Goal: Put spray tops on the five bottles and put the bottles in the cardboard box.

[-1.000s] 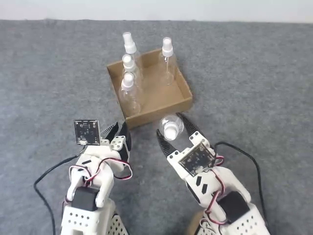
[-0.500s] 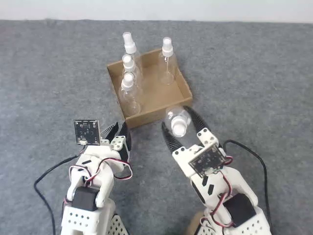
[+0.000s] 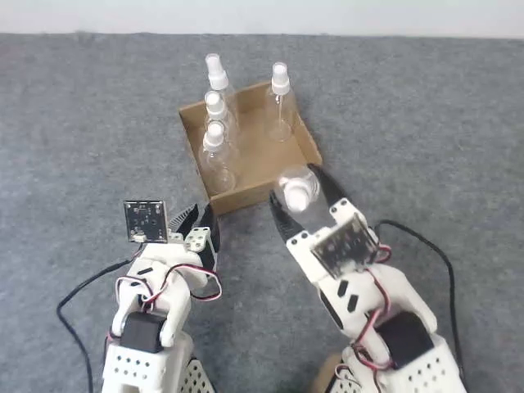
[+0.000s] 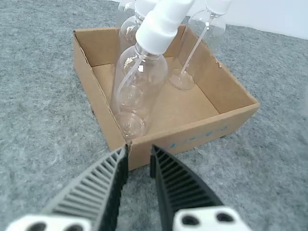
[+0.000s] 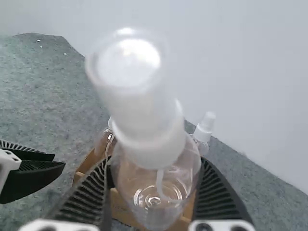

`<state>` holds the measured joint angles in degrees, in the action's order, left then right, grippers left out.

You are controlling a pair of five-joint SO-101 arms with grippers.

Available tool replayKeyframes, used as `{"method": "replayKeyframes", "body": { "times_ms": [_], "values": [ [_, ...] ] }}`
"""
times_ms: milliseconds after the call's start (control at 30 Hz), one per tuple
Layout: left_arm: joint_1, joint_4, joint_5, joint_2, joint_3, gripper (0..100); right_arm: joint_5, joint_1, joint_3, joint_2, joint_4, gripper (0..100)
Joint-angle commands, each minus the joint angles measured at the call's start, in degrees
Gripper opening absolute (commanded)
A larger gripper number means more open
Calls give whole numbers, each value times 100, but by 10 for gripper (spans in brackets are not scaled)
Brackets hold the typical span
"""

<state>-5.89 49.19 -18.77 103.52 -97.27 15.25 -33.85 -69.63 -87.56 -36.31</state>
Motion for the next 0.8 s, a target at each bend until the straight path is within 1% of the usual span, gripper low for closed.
{"method": "replayKeyframes", "body": {
  "times_ms": [0, 233, 433, 667, 767],
  "values": [
    [0, 0, 62, 70, 75, 69, -62, 75, 905, 989, 31, 69],
    [0, 0, 62, 70, 75, 69, -53, 198, 1521, 1859, 57, 69],
    [9, 0, 62, 70, 75, 69, -62, 558, 1635, 2598, 804, 69],
    [18, 0, 62, 70, 75, 69, -70, 567, 1644, 3503, 1657, 69],
    [18, 0, 62, 70, 75, 69, -70, 567, 1829, 3767, 1701, 69]
  ]
}}
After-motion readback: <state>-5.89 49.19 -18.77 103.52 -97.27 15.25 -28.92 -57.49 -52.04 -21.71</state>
